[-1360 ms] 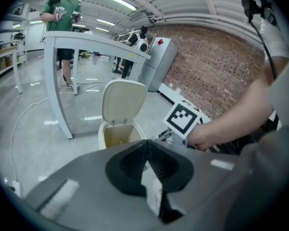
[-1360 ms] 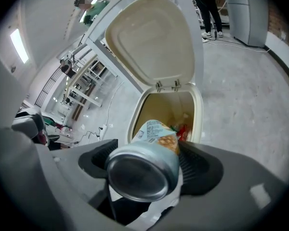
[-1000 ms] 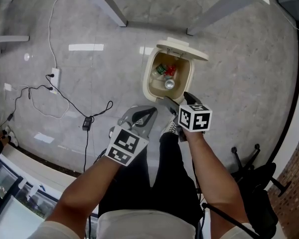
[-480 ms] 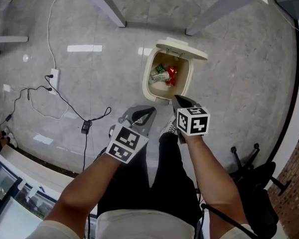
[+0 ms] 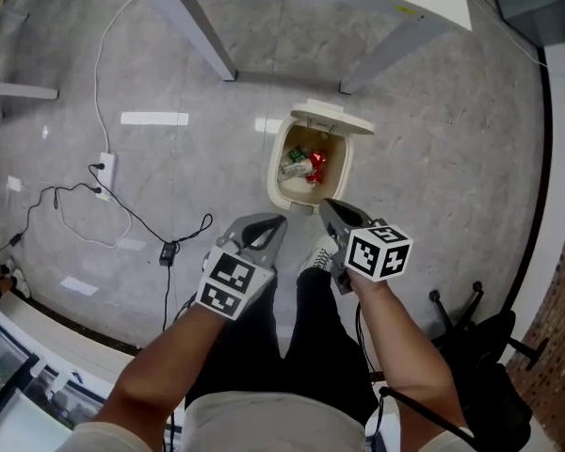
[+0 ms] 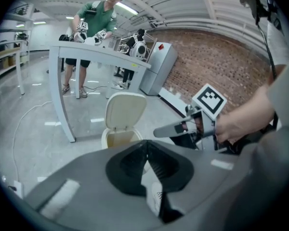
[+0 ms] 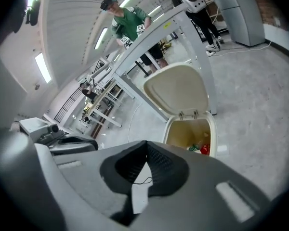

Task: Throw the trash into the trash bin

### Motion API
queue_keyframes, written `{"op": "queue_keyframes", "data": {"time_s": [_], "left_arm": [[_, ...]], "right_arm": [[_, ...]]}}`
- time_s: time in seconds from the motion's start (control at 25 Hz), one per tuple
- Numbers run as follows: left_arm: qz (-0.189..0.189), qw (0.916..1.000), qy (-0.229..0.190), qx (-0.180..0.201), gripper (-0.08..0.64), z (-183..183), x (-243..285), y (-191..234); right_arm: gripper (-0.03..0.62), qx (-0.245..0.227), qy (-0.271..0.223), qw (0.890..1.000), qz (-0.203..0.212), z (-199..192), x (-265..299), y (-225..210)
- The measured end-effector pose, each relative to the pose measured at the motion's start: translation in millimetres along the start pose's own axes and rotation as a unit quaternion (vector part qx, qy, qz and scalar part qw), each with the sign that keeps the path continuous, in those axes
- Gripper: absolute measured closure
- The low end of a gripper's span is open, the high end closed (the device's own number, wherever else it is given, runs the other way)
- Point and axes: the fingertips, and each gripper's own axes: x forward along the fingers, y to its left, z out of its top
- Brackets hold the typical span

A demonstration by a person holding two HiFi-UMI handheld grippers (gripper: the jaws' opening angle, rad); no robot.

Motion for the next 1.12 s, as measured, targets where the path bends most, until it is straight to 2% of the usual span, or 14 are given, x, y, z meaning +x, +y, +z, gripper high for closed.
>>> {"op": "queue_keyframes", "data": {"time_s": [0.2,0.36,0.52,0.64,0.84,1.12], "left_arm": [[-0.011,0.9994,-0.028,0.018,0.552,35.7,-33.5,-11.2],[-0.011,0.9965,-0.073,0.039,0.552,86.2,-72.9,-23.4],[-0.022,0.9858,-0.135,0.097,0.552,148.6,-125.0,-46.6],[-0.031,0.9779,-0.167,0.122,0.552,183.9,-162.3,-67.2],[-0.039,0.971,-0.178,0.154,0.552,201.1,-201.9,-93.7],[-0.076,0.9645,-0.215,0.134,0.552,219.5,-236.5,-115.0]], "right_arm": [[0.591,-0.04,-0.012,0.999,0.003,27.1,-44.4,41.2],[0.591,-0.041,-0.038,0.998,0.009,54.6,-86.5,79.4],[0.591,-0.071,-0.086,0.993,0.03,93.7,-132.5,135.0],[0.591,-0.111,-0.119,0.986,0.039,116.5,-169.1,178.4],[0.591,-0.152,-0.176,0.972,0.031,136.1,-222.3,234.8],[0.591,-0.157,-0.252,0.955,0.02,142.4,-268.1,274.2]]}}
